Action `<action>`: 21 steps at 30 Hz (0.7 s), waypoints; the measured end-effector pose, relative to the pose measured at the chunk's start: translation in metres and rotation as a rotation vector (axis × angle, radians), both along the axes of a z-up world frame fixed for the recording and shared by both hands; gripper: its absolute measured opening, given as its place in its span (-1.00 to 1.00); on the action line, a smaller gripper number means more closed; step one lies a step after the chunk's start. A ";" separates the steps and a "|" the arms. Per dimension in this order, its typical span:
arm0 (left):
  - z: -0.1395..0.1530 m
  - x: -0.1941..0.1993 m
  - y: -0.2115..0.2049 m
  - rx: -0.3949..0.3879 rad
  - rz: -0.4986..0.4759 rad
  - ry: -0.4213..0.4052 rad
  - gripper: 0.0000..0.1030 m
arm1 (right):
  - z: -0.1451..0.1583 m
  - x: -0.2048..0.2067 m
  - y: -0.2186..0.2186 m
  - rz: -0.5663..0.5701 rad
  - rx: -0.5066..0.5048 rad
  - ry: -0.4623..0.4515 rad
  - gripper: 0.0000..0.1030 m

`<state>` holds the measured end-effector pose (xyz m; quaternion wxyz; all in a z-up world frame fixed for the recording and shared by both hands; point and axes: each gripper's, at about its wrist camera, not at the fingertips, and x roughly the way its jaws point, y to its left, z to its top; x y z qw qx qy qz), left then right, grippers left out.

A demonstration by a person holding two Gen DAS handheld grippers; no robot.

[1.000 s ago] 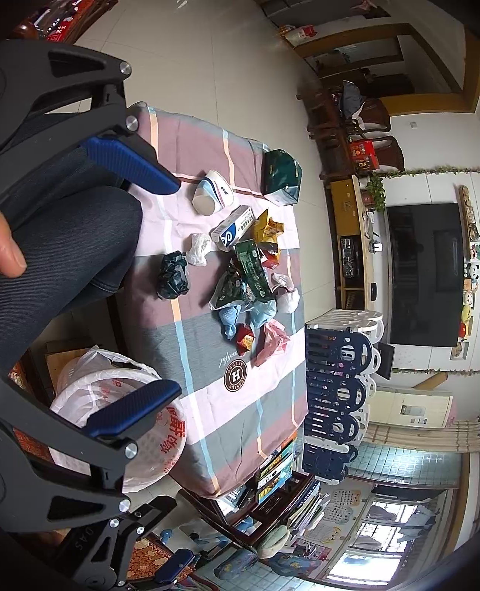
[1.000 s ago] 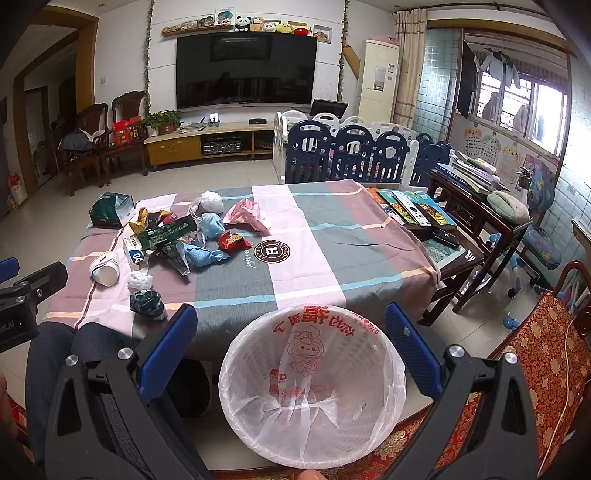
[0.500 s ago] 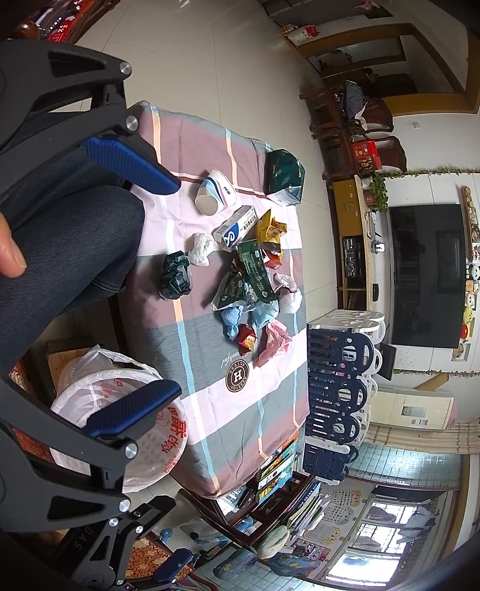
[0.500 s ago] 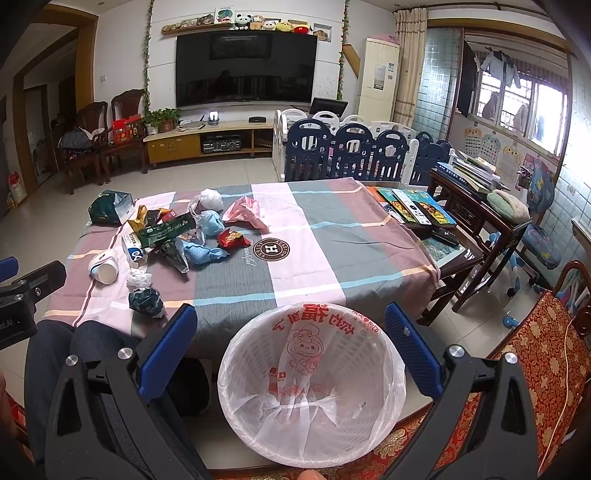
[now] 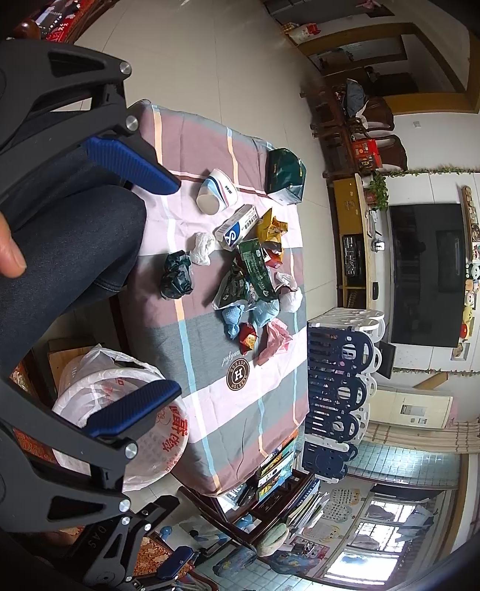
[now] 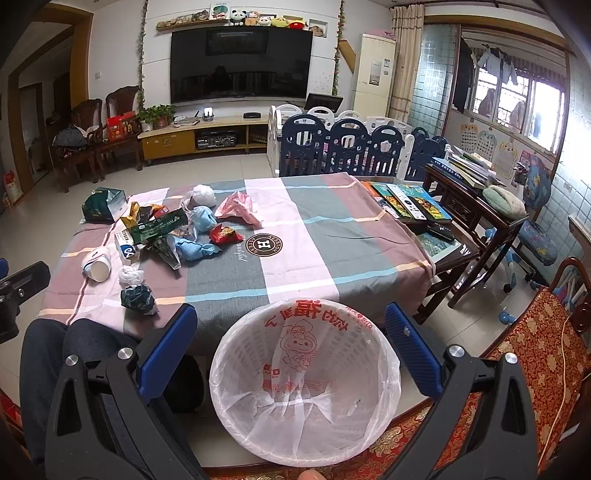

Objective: Collect trash

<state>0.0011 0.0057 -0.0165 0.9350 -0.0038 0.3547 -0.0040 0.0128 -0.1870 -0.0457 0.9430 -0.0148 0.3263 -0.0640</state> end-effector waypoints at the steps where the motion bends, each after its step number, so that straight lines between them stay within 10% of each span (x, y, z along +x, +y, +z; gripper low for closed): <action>1: 0.001 0.000 0.001 -0.002 0.000 0.001 0.94 | 0.001 0.000 -0.001 -0.001 0.001 -0.002 0.94; 21: -0.001 0.000 0.002 -0.003 -0.003 0.013 0.94 | 0.004 -0.001 -0.003 0.002 0.004 -0.002 0.94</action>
